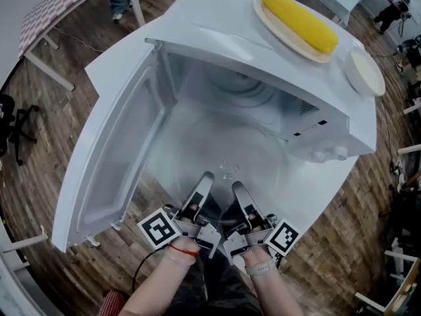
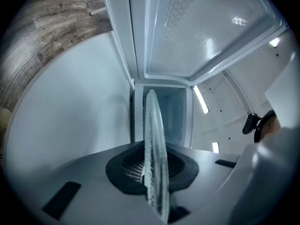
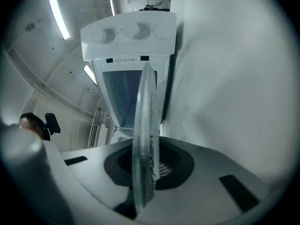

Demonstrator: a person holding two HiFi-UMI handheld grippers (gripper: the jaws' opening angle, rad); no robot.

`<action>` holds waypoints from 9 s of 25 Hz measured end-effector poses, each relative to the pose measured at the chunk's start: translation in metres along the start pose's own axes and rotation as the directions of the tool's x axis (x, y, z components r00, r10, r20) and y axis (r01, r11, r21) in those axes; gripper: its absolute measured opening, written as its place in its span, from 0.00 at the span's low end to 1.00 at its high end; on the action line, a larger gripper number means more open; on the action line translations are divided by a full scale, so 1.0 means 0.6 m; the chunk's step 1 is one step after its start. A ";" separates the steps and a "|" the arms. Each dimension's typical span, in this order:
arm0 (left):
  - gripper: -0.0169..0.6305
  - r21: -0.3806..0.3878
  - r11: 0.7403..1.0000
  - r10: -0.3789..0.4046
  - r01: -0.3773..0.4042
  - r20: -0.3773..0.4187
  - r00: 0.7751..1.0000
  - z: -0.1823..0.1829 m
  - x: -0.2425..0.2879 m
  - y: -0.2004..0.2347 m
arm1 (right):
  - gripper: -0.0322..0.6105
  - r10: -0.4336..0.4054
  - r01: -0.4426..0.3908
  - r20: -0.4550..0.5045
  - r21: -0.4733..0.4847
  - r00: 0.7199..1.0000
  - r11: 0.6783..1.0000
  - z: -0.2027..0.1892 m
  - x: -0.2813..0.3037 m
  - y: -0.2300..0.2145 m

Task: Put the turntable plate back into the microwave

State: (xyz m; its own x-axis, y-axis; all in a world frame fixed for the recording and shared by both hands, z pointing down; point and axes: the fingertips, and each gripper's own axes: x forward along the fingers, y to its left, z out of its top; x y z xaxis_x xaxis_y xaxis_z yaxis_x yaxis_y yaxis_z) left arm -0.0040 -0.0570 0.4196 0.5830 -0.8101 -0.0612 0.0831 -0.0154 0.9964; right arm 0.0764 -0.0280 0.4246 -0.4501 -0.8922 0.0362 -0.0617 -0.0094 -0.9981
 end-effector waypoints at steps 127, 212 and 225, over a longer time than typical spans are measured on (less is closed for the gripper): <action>0.09 -0.197 0.979 -0.055 0.050 -0.022 0.998 0.046 0.116 0.011 | 0.12 0.071 -0.073 0.111 0.009 0.991 0.997 0.161 0.136 -0.004; 0.10 -0.064 0.998 -0.025 0.019 -0.100 0.995 0.063 0.201 0.019 | 0.14 -0.105 0.111 0.038 -0.399 0.994 0.910 0.172 0.148 0.014; 0.09 -0.030 1.000 0.001 -0.005 -0.131 0.991 0.055 0.212 0.022 | 0.14 -0.202 0.062 -0.108 -0.724 0.973 0.687 0.111 0.170 0.022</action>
State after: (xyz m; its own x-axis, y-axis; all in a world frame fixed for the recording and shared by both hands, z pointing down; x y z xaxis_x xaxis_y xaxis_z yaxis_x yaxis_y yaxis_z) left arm 0.0444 -0.1796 0.4267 0.6843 -0.7261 -0.0670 0.1045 0.0067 0.9945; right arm 0.0890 -0.1494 0.4119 -0.5218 -0.8180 0.2421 -0.7152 0.2648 -0.6468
